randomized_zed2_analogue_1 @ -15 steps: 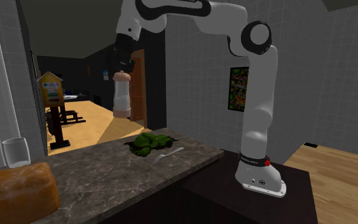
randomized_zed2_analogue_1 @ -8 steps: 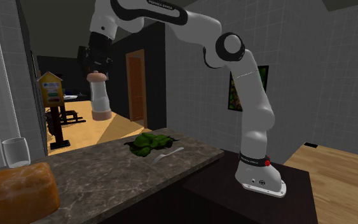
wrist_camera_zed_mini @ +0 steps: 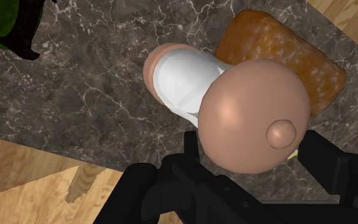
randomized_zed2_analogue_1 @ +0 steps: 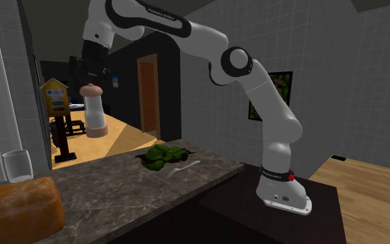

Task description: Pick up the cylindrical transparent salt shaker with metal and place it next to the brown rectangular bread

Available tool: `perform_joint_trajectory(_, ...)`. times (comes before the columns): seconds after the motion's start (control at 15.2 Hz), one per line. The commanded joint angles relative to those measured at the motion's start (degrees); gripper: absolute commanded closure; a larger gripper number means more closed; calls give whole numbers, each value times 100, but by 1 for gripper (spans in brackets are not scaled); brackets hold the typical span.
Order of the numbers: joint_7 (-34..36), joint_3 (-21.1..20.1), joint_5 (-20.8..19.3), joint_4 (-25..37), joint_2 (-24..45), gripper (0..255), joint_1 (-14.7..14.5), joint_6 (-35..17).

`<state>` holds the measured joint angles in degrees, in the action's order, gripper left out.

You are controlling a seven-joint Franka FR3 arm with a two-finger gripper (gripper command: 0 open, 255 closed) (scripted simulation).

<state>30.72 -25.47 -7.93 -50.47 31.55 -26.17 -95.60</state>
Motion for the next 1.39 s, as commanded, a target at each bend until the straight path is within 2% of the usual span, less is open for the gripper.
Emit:
perform_joint_trajectory(0.0, -15, -20, 60, -431, -158, 255, 111, -276)
perform_joint_trajectory(0.59, -66, -49, 209, -1722, -516, 255, 374, -1203)
perform_joint_trajectory(1.32, -112, -43, 264, -2770, -639, 255, 519, -2121)
